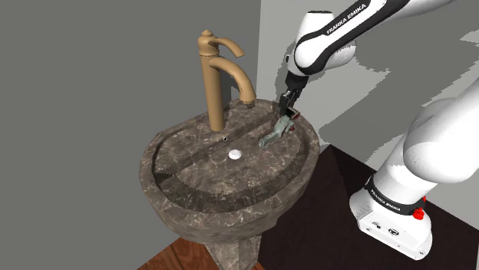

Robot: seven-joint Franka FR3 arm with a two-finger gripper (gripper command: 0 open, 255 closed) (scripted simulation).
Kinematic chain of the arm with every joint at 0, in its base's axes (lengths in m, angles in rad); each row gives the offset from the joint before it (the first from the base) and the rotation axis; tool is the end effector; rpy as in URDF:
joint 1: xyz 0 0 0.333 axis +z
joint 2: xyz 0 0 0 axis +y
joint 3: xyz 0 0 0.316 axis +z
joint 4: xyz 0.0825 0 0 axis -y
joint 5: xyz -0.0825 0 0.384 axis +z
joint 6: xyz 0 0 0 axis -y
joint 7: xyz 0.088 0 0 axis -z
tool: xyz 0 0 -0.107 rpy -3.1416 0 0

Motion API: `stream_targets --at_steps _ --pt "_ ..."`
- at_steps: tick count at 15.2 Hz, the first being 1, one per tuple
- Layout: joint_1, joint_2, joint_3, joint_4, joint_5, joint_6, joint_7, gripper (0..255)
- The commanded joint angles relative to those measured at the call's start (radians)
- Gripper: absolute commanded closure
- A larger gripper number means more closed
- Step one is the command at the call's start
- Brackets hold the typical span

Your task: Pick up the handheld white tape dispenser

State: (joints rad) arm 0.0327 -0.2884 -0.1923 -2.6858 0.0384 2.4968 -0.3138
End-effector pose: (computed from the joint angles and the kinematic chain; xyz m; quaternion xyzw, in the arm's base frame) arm 0.4035 -0.0620 0.3330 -0.9960 -0.0647 -0.0546 0.0275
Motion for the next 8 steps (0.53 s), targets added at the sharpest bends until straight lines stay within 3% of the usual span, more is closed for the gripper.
stream_targets --at_steps 1,8 --pt "-0.003 -0.021 0.003 0.013 -0.007 -0.034 0.007 255" --pt "-0.010 -0.075 0.011 0.045 -0.020 -0.119 0.021 255"
